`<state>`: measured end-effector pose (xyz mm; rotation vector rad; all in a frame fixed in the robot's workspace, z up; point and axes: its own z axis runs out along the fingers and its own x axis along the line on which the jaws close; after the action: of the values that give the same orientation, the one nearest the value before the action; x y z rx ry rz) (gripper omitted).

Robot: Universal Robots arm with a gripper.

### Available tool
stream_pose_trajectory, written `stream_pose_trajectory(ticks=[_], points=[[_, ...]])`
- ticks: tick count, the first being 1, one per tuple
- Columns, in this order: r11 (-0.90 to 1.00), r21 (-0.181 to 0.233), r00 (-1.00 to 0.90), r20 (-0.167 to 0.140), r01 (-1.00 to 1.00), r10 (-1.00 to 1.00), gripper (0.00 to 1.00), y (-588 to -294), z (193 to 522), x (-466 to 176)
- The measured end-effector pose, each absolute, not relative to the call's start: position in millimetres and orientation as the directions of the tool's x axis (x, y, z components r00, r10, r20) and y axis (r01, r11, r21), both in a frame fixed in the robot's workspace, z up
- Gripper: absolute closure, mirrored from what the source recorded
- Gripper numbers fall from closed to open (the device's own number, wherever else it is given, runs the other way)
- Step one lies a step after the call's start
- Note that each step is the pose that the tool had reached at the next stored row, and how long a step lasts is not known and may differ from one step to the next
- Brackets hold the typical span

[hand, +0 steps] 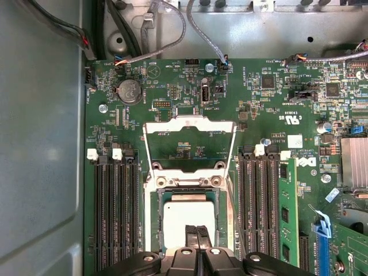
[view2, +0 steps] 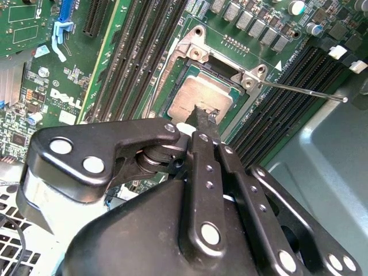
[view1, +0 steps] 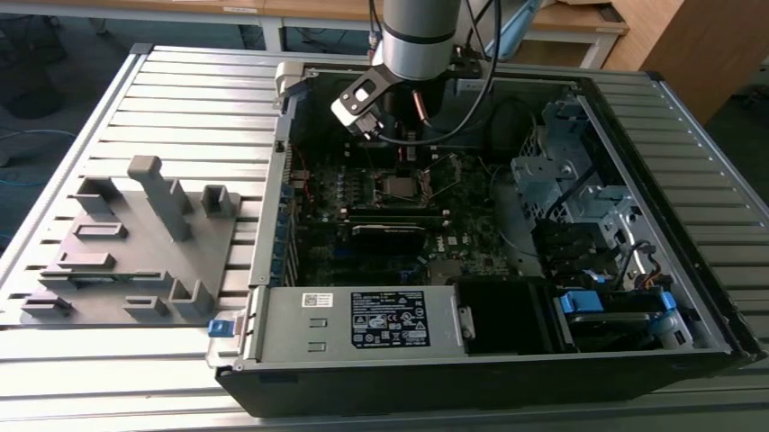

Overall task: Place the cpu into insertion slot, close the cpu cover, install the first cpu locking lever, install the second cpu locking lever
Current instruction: 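Close the cpu cover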

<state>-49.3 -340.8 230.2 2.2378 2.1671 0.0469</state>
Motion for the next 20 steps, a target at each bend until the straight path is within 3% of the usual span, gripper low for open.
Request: stream_pose_trajectory(ticks=[20], points=[[-0.032,0.040,0.032,0.004,0.999,0.999,0.90,-340.8,234.2,-49.2]])
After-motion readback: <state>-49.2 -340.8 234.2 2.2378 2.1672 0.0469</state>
